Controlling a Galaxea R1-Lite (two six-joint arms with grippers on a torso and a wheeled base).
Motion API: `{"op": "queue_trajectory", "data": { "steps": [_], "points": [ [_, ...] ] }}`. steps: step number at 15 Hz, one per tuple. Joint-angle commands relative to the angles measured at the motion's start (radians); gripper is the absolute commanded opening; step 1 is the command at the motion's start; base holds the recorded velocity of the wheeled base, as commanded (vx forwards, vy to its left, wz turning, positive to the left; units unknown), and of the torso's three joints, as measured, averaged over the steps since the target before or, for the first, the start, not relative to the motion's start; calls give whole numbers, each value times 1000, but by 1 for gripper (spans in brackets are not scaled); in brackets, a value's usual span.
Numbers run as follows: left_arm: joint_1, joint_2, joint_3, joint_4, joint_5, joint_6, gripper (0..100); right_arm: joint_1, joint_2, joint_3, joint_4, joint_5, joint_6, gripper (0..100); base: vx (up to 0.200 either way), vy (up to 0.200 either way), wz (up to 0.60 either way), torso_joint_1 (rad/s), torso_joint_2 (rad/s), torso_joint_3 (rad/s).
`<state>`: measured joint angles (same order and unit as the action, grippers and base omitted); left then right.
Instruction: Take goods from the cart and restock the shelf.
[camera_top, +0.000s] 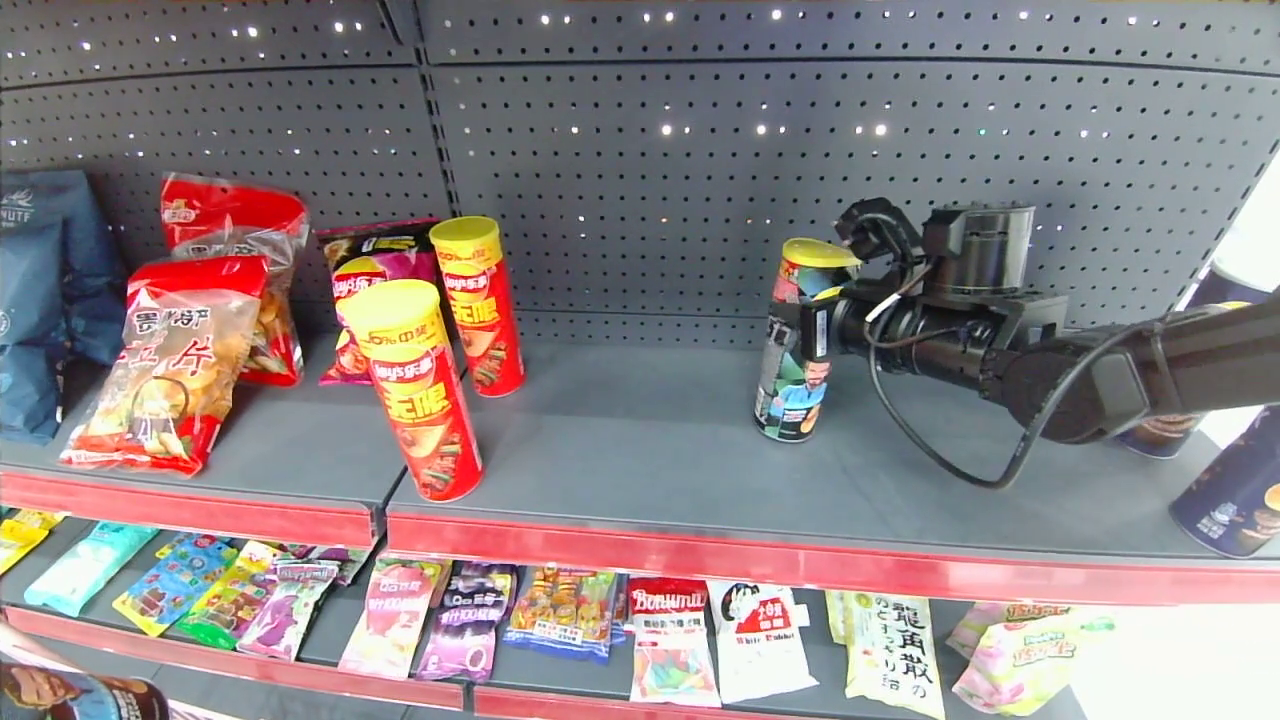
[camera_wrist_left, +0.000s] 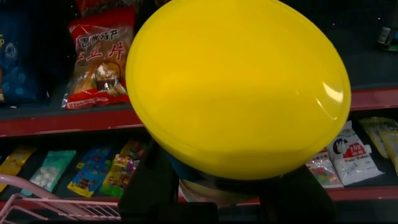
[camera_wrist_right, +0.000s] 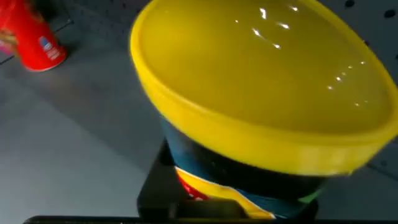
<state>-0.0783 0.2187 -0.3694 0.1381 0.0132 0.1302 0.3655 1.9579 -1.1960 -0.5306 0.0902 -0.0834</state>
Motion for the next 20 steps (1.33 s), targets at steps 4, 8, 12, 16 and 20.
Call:
{"op": "queue_trajectory", "data": {
  "steps": [4,8,12,16,20],
  "points": [
    [0,-2,3,0,-1,0,0,81,-263,99,187,-86,-1,0,0,0,0,0,0,0],
    [0,-6,10,0,-4,0,0,98,-341,222,181,-172,5,0,0,0,0,0,0,0],
    [0,-16,17,0,-2,0,0,162,-335,251,110,-303,76,0,0,0,0,0,0,0],
    [0,-27,21,0,1,0,0,233,-306,257,77,-420,120,0,0,0,0,0,0,0],
    [0,-30,20,0,2,0,0,271,-278,263,66,-537,125,0,0,0,0,0,0,0]
  ]
}}
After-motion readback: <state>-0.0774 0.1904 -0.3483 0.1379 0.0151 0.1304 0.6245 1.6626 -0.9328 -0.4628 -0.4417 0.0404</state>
